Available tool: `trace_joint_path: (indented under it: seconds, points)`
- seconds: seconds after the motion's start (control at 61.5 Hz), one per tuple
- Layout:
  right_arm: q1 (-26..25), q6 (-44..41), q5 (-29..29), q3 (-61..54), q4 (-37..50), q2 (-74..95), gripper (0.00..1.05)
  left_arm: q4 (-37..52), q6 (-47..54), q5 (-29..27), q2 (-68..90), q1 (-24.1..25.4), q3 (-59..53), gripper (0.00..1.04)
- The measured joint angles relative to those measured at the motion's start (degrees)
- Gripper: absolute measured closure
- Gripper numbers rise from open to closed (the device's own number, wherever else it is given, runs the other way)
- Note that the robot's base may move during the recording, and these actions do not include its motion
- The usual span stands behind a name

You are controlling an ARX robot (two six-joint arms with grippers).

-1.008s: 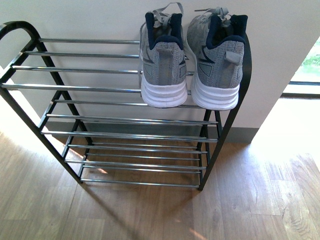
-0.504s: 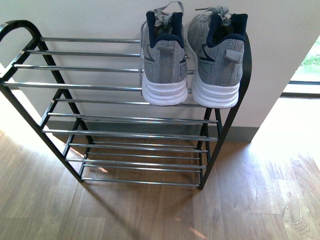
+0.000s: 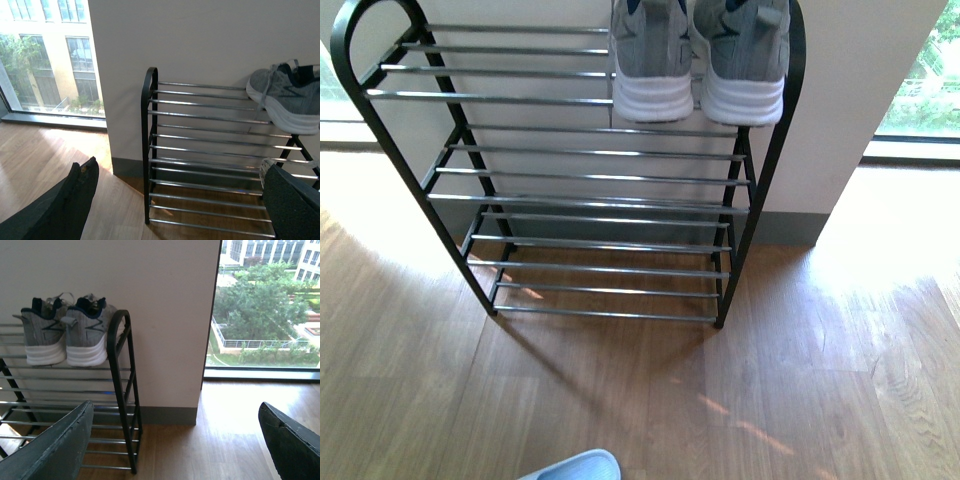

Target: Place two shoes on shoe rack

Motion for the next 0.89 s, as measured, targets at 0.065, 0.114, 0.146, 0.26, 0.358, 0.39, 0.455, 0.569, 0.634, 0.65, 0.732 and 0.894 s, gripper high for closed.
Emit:
trace_joint_path:
  seconds: [0.065, 0.114, 0.146, 0.26, 0.358, 0.39, 0.455, 0.569, 0.634, 0.65, 0.732, 0.894]
  points:
    - [0.0, 0.0, 0.0, 0.0, 0.0, 0.0, 0.09, 0.0, 0.0, 0.0, 0.0, 0.0, 0.0, 0.09]
    - [0.0, 0.0, -0.1, 0.0, 0.0, 0.0, 0.09, 0.0, 0.0, 0.0, 0.0, 0.0, 0.0, 0.09]
    - [0.0, 0.0, 0.0, 0.0, 0.0, 0.0, 0.09, 0.0, 0.0, 0.0, 0.0, 0.0, 0.0, 0.09]
    - [0.0, 0.0, 0.0, 0.0, 0.0, 0.0, 0.09, 0.0, 0.0, 0.0, 0.0, 0.0, 0.0, 0.09]
    - [0.0, 0.0, 0.0, 0.0, 0.0, 0.0, 0.09, 0.0, 0.0, 0.0, 0.0, 0.0, 0.0, 0.09]
    - [0.0, 0.0, 0.0, 0.0, 0.0, 0.0, 0.09, 0.0, 0.0, 0.0, 0.0, 0.0, 0.0, 0.09]
    - [0.0, 0.0, 0.0, 0.0, 0.0, 0.0, 0.09, 0.0, 0.0, 0.0, 0.0, 0.0, 0.0, 0.09]
    - [0.0, 0.0, 0.0, 0.0, 0.0, 0.0, 0.09, 0.0, 0.0, 0.0, 0.0, 0.0, 0.0, 0.09]
    - [0.0, 0.0, -0.1, 0.0, 0.0, 0.0, 0.09, 0.0, 0.0, 0.0, 0.0, 0.0, 0.0, 0.09]
    - [0.0, 0.0, -0.1, 0.0, 0.0, 0.0, 0.09, 0.0, 0.0, 0.0, 0.0, 0.0, 0.0, 0.09]
    - [0.0, 0.0, 0.0, 0.0, 0.0, 0.0, 0.09, 0.0, 0.0, 0.0, 0.0, 0.0, 0.0, 0.09]
    - [0.0, 0.0, 0.0, 0.0, 0.0, 0.0, 0.09, 0.0, 0.0, 0.0, 0.0, 0.0, 0.0, 0.09]
